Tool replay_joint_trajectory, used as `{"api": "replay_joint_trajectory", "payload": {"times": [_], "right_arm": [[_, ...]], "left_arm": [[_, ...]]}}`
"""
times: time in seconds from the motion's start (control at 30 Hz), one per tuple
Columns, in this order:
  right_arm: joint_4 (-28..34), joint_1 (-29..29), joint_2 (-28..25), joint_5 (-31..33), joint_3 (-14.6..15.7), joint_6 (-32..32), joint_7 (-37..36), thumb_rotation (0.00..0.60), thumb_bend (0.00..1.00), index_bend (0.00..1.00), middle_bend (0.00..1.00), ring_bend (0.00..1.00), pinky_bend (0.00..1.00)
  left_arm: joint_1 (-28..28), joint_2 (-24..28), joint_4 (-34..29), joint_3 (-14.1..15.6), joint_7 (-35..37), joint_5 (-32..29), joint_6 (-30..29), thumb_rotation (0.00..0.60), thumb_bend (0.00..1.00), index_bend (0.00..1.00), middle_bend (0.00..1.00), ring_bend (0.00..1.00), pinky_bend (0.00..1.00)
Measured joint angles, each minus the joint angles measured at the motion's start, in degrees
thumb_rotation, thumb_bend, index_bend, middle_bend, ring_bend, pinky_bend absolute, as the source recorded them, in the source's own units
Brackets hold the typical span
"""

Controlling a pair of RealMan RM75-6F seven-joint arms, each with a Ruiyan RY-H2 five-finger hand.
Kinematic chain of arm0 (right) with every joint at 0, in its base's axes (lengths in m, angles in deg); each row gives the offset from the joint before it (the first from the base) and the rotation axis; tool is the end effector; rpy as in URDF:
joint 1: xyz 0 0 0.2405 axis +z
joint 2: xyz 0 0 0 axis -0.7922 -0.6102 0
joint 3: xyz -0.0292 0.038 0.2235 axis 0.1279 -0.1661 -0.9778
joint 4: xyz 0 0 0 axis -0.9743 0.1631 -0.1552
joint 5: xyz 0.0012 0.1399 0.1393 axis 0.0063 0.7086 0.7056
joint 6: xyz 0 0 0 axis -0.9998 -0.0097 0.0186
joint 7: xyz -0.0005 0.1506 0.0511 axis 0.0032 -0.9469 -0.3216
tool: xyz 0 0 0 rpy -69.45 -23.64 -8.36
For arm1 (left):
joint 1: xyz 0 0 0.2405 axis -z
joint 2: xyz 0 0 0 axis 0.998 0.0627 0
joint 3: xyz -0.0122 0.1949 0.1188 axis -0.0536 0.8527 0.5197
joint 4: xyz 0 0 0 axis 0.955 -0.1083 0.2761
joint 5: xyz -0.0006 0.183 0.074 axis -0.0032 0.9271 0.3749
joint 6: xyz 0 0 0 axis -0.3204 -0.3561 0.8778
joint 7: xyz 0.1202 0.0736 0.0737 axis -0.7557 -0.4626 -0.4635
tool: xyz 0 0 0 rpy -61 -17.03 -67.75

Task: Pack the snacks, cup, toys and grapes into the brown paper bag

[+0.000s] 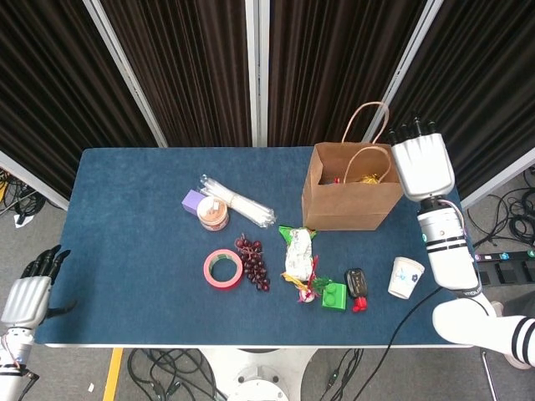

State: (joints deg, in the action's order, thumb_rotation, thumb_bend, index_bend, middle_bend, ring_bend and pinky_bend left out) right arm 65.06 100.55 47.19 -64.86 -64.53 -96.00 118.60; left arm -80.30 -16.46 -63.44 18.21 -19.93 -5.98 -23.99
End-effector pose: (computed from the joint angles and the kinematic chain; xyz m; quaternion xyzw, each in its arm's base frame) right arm -0.0918 -0.3833 0.1893 0.6759 -0.0890 0.2696 0.6801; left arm -0.3410 0.1936 0.1130 -0.6017 -0.4412 -0.3277 0.5796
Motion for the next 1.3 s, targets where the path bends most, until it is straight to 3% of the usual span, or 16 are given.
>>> {"api": "replay_joint_trajectory", "payload": {"times": [0.17, 0.37, 0.57, 0.67, 0.9, 1.13, 1.3], "right_arm": [[0.25, -0.49, -0.13, -3.43, -1.79, -2.86, -5.14, 0.6, 0.0, 0.25, 0.31, 0.14, 0.29], [1.53, -1.48, 0.49, -11.39, -5.13, -8.47, -16.39, 0.6, 0.0, 0.24, 0.34, 0.15, 0.29], [9.76, -3.55, -2.56, -15.57, -5.65, -9.15, -20.67, 0.6, 0.0, 0.24, 0.34, 0.15, 0.29], [13.53, -5.5, -5.66, -18.43, -3.57, -7.66, -21.62, 0.6, 0.0, 0.24, 0.34, 0.15, 0.29], [16.26, -12.64, -11.28, -29.38, 6.74, -3.21, -25.04, 0.6, 0.0, 0.25, 0.34, 0.15, 0.29], [11.29, -18.7, -10.92, -37.02, 15.0, -1.11, -26.13, 0.6, 0.0, 0.25, 0.34, 0.17, 0.29], [6.49, -20.34, -10.2, -38.84, 18.14, 2.64, -27.37, 0.6, 0.0, 0.24, 0.34, 0.17, 0.29]], "left_arm": [[0.14, -0.14, -0.05, -0.06, -0.01, -0.07, 0.23, 0.6, 0.23, 0.14, 0.13, 0.03, 0.17], [0.19, -0.08, -0.29, -0.02, -0.3, -0.01, 0.25, 0.6, 0.23, 0.14, 0.13, 0.03, 0.17], [0.24, 0.12, -0.91, -0.16, -0.48, 0.08, -0.02, 0.6, 0.23, 0.14, 0.13, 0.03, 0.17], [0.21, 0.24, -1.1, -0.04, -0.56, 0.2, -0.07, 0.6, 0.23, 0.14, 0.13, 0.03, 0.17], [0.15, 0.59, -1.68, -0.14, -0.36, 0.2, -0.34, 0.6, 0.22, 0.14, 0.13, 0.03, 0.17], [0.12, 0.62, -2.13, 0.0, -0.79, 0.35, -0.42, 0.6, 0.23, 0.14, 0.13, 0.03, 0.17], [0.06, 0.51, -2.24, 0.23, -1.1, 0.46, -0.38, 0.6, 0.23, 0.14, 0.13, 0.03, 0.17]]}}
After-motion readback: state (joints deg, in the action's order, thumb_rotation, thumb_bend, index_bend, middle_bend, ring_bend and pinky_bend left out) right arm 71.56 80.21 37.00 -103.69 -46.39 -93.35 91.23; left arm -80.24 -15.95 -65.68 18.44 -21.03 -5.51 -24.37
